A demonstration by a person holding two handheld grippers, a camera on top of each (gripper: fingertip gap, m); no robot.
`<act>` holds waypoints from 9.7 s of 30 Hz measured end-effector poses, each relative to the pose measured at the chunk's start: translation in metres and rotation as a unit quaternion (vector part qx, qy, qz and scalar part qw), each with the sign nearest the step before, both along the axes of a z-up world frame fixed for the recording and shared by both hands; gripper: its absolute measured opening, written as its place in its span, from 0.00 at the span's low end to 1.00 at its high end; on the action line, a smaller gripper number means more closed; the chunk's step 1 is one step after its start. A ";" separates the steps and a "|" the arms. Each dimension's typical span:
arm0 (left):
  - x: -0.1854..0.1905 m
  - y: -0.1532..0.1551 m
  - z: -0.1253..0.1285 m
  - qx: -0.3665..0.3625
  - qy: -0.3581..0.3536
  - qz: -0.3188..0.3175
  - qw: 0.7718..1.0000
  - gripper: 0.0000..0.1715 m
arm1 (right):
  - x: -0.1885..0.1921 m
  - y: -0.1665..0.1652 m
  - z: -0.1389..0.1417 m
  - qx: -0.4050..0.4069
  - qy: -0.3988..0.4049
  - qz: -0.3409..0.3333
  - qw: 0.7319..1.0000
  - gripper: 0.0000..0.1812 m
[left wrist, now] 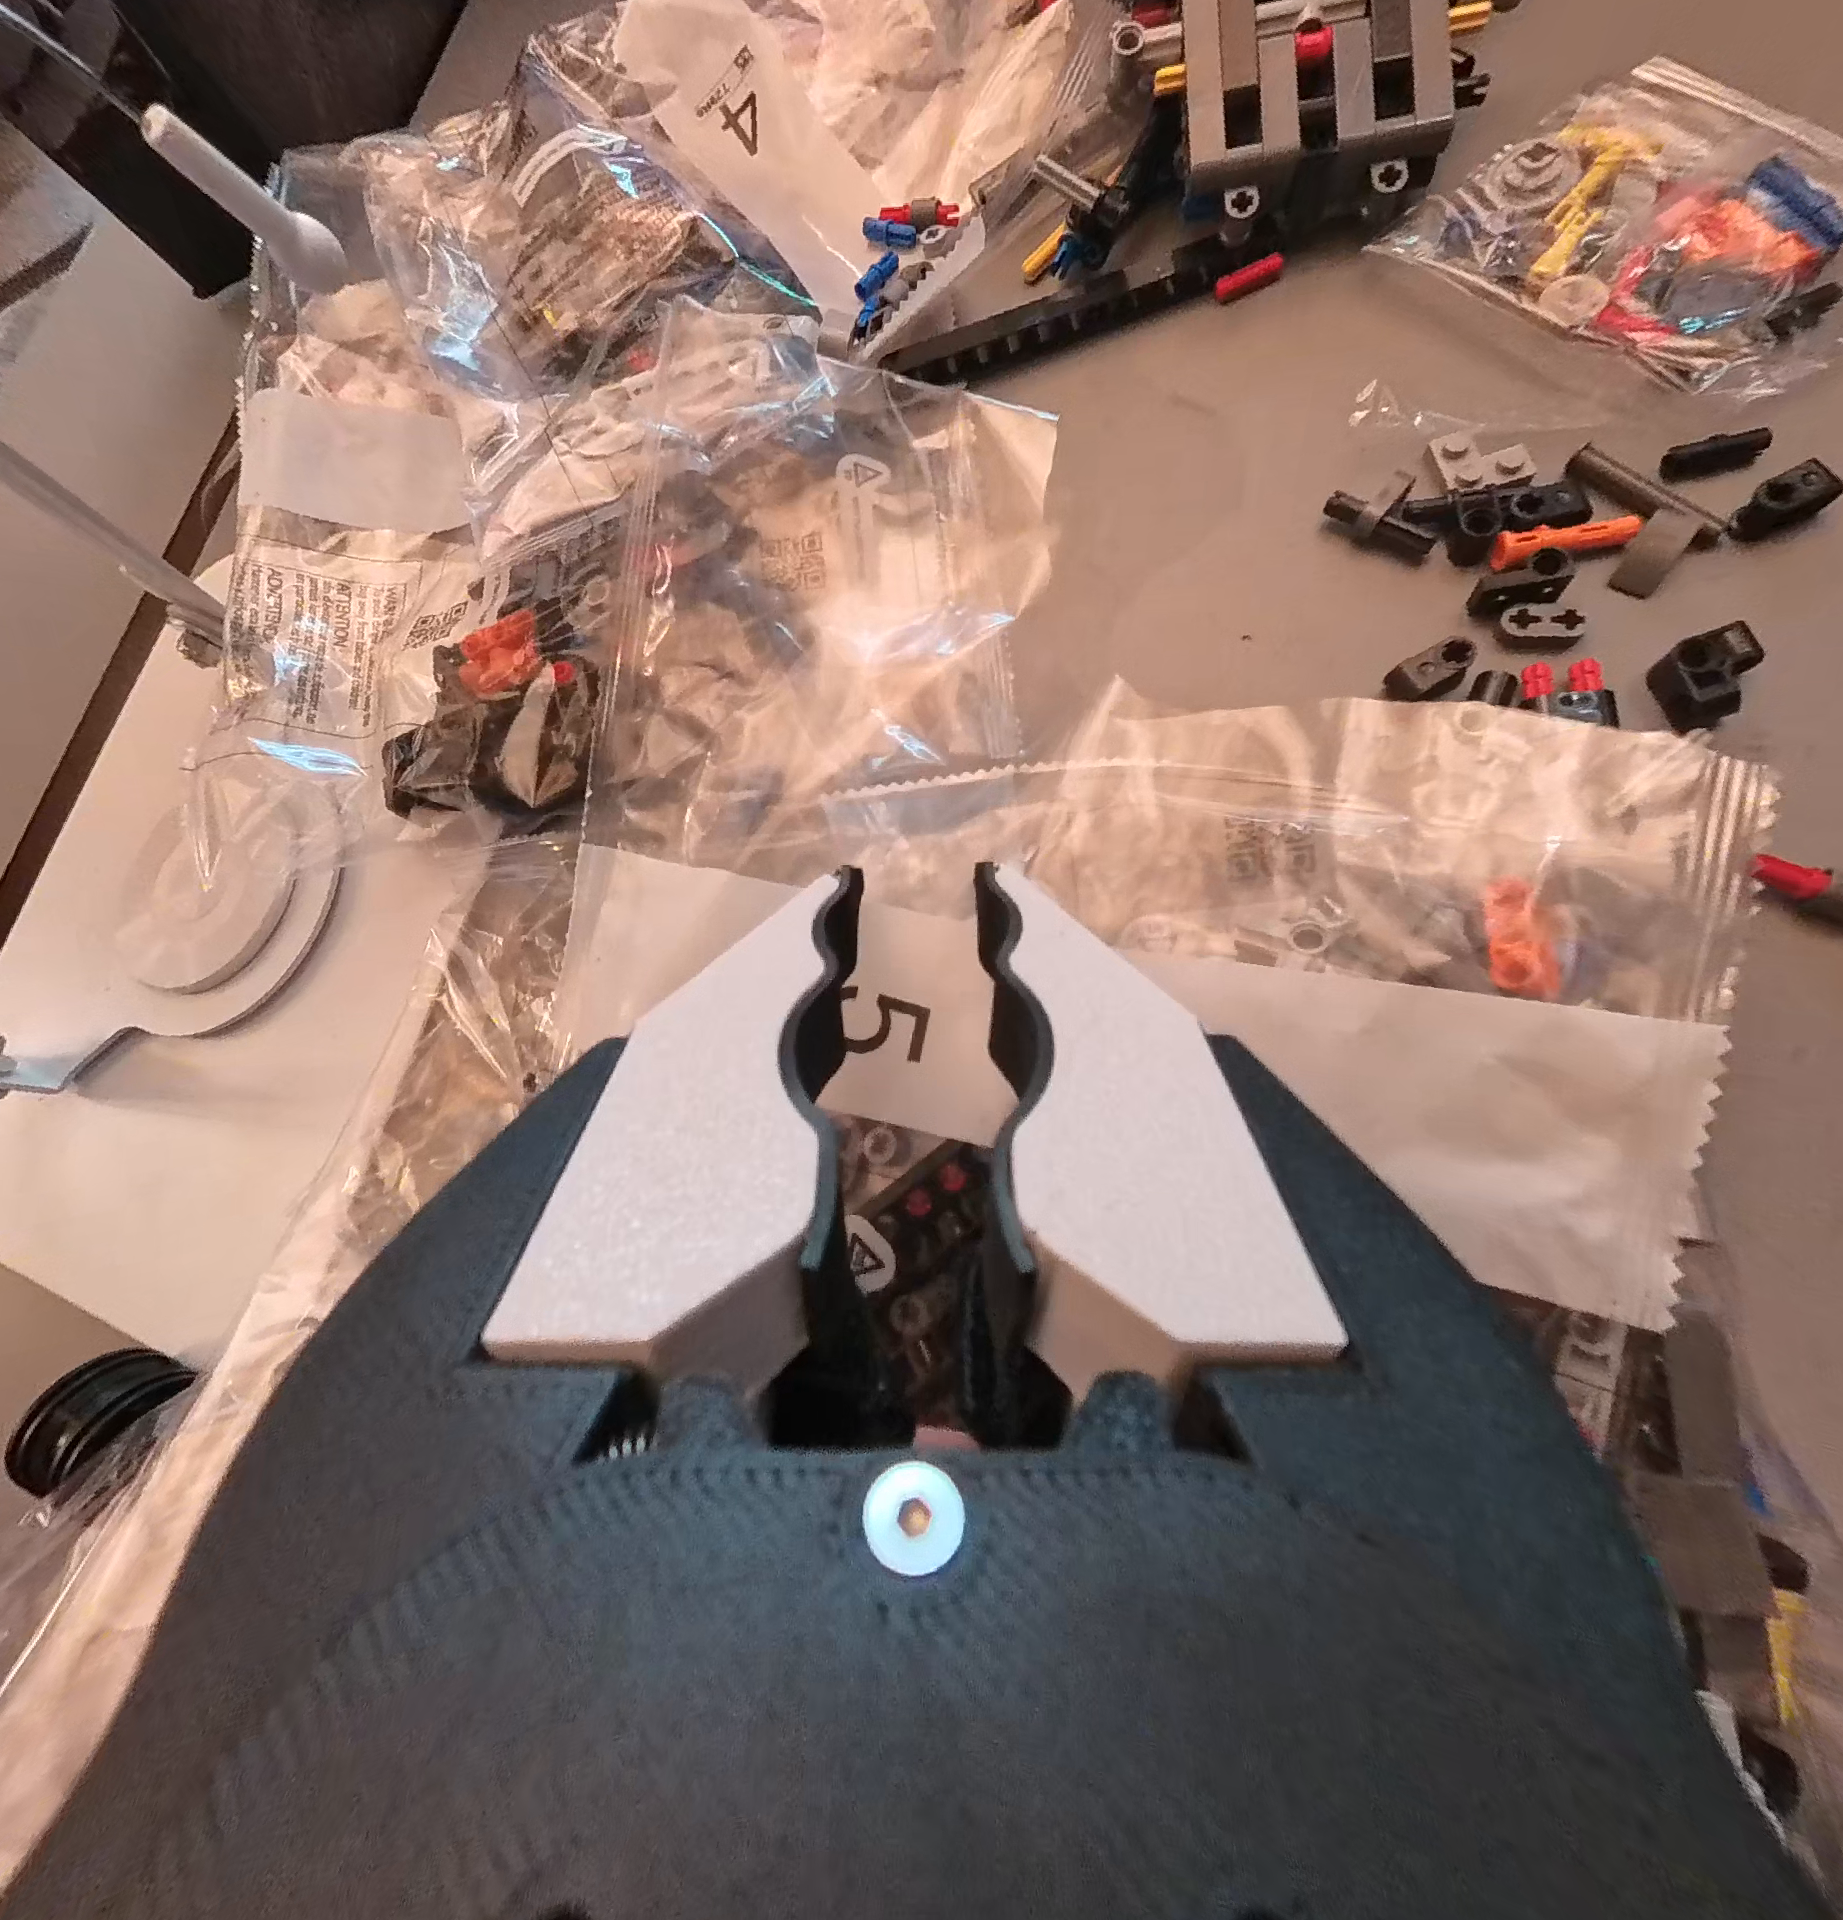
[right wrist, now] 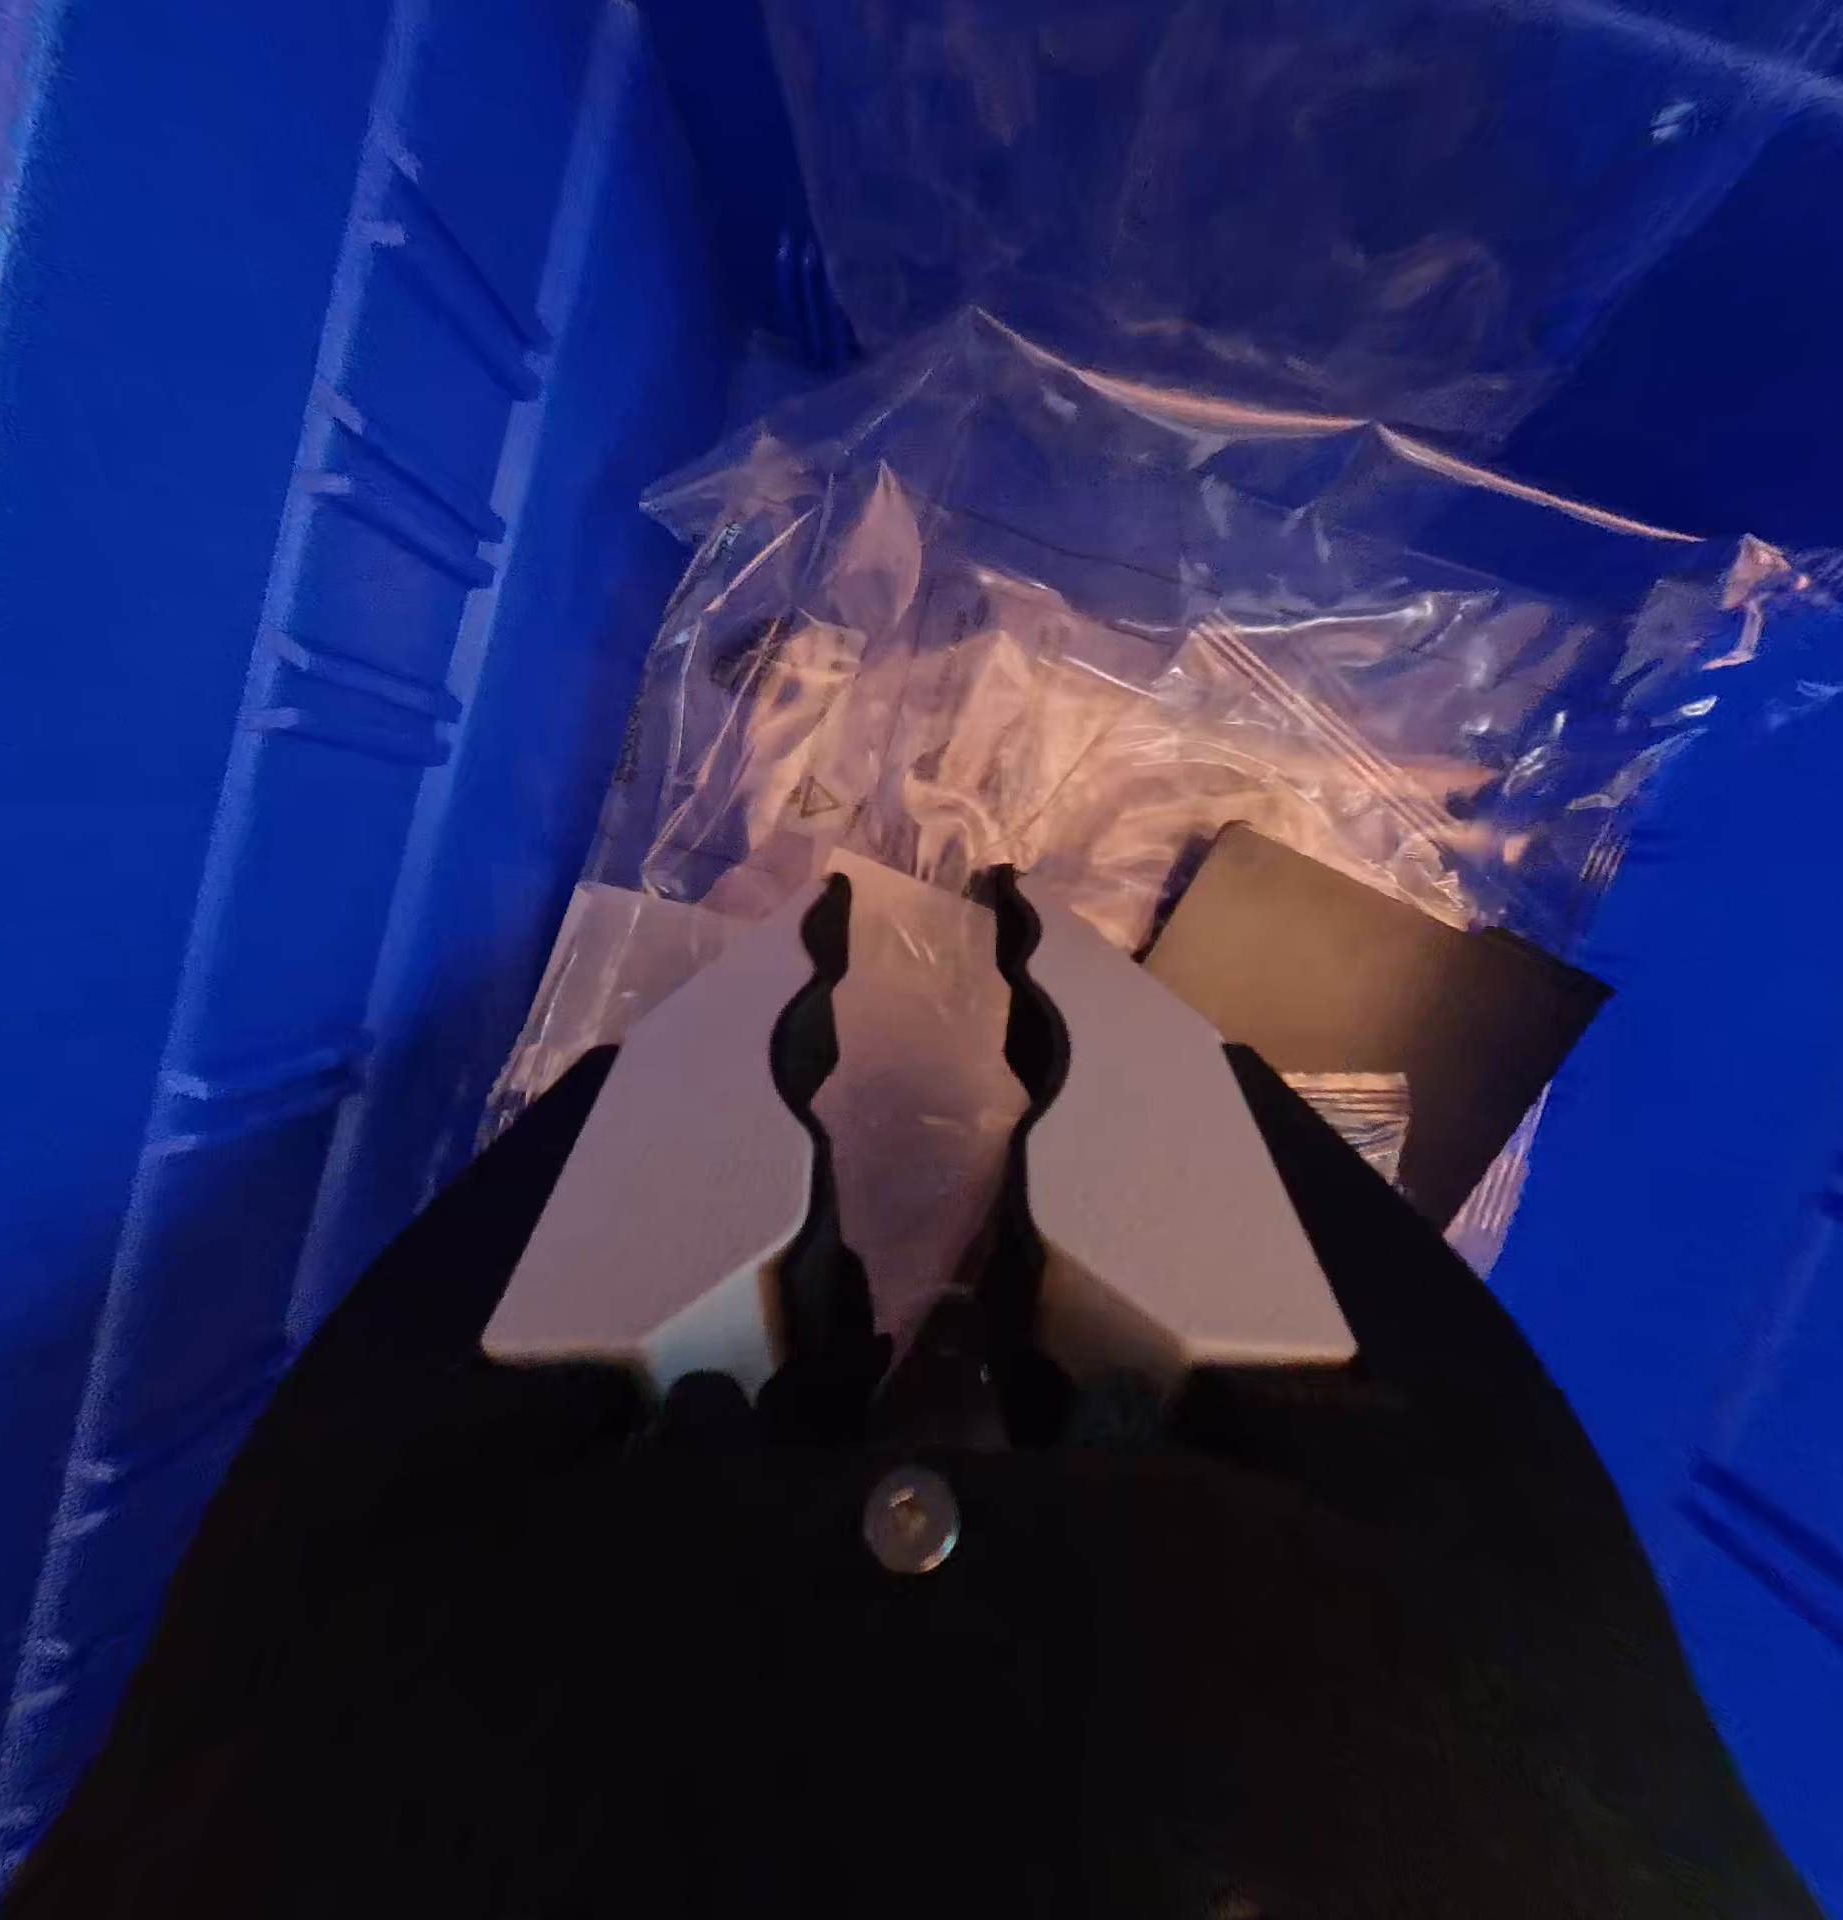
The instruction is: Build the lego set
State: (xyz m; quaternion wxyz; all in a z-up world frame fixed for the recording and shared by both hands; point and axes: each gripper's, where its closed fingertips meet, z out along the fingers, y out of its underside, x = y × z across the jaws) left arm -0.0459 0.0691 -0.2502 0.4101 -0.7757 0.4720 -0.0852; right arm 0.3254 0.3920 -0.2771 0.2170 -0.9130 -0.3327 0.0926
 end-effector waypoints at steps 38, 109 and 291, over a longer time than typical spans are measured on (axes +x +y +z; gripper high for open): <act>-0.002 0.000 0.003 0.003 -0.011 0.004 1.000 0.13 | -0.021 0.034 -0.001 0.029 -0.038 0.032 0.998 0.00; 0.011 0.013 0.057 0.081 -0.119 0.032 0.989 0.23 | -0.248 -0.206 0.265 0.253 0.274 0.396 0.839 0.00; -0.045 0.028 0.122 0.179 -0.249 0.191 0.932 0.00 | -0.283 -0.385 0.000 -0.006 -0.085 0.635 0.768 0.10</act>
